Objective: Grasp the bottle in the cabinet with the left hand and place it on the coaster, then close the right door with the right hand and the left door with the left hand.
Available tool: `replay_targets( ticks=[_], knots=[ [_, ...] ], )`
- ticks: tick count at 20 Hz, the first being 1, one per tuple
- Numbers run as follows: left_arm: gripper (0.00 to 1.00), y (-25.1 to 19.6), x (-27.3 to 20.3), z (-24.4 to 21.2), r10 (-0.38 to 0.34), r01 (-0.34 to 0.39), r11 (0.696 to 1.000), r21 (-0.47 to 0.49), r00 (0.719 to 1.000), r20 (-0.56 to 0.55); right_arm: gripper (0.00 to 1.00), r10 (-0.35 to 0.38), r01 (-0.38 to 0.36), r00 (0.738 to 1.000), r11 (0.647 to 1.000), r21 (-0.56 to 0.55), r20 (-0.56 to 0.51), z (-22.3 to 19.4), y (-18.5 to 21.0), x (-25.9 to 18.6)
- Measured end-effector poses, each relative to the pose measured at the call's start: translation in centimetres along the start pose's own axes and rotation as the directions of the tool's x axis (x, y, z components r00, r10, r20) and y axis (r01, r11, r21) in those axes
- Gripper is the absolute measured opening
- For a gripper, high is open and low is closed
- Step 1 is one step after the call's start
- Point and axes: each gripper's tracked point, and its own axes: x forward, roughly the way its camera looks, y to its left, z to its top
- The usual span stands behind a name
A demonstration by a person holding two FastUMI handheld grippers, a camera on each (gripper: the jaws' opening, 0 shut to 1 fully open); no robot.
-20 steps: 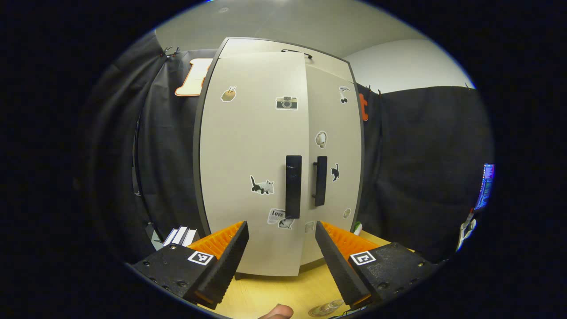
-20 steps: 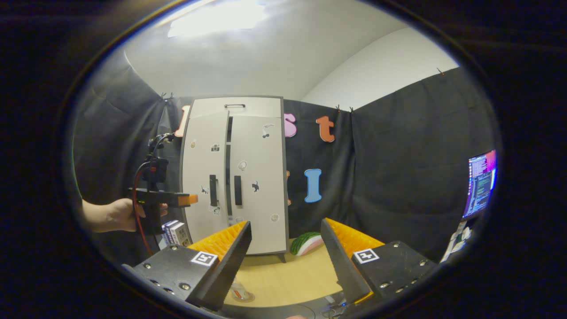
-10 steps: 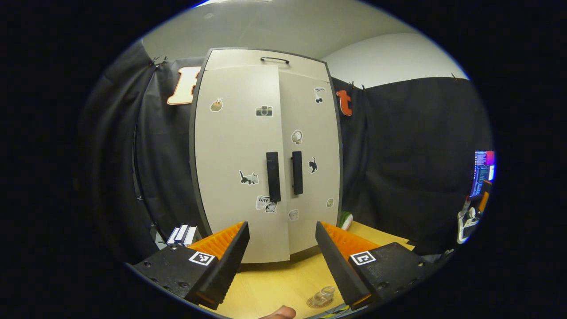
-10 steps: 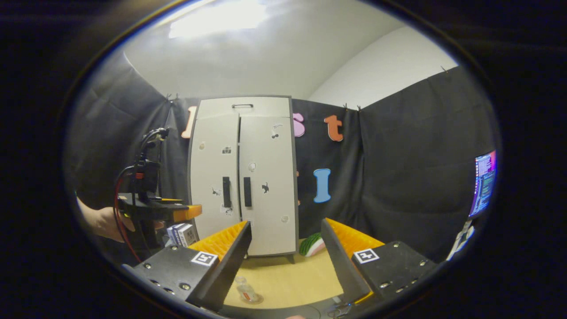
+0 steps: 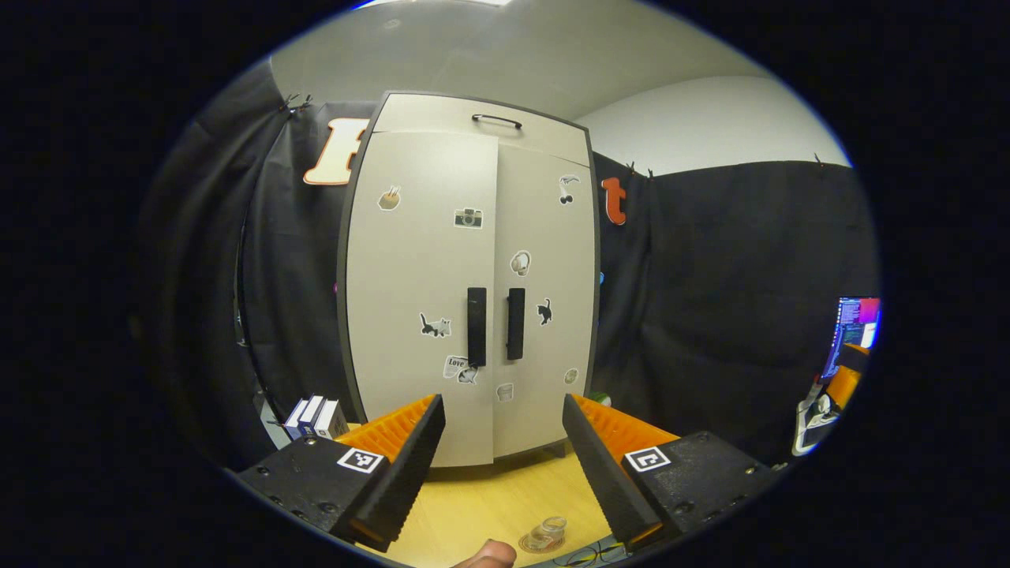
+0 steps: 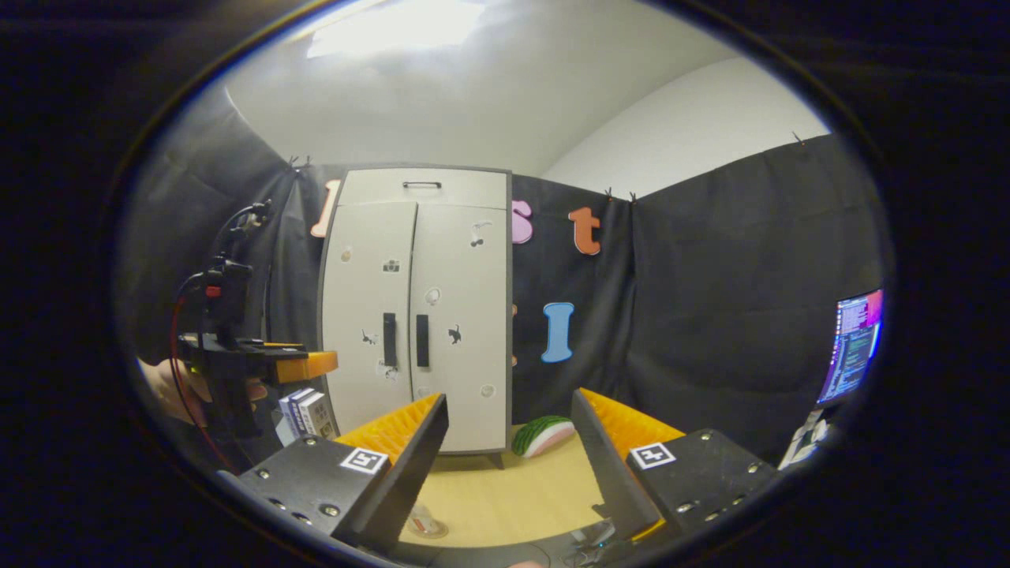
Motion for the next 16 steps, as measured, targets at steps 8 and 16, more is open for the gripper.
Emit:
replay_targets(
  ticks=[8, 16],
  knots=[
    [0.96, 0.7, -0.4, 0.7, 0.002, -0.002, 1.000, 0.022, 1.000, -0.002, 0.96, 0.012, -0.011, 1.000, 0.999, 0.049, -0.010, 0.2, 1.3, 1.1],
    [0.95, 1.0, -3.1, 0.8, 0.018, -0.018, 1.000, 0.008, 1.000, 0.014, 0.96, 0.009, -0.008, 1.000, 0.998, 0.058, -0.012, 0.0, 1.0, -1.1]
  ],
)
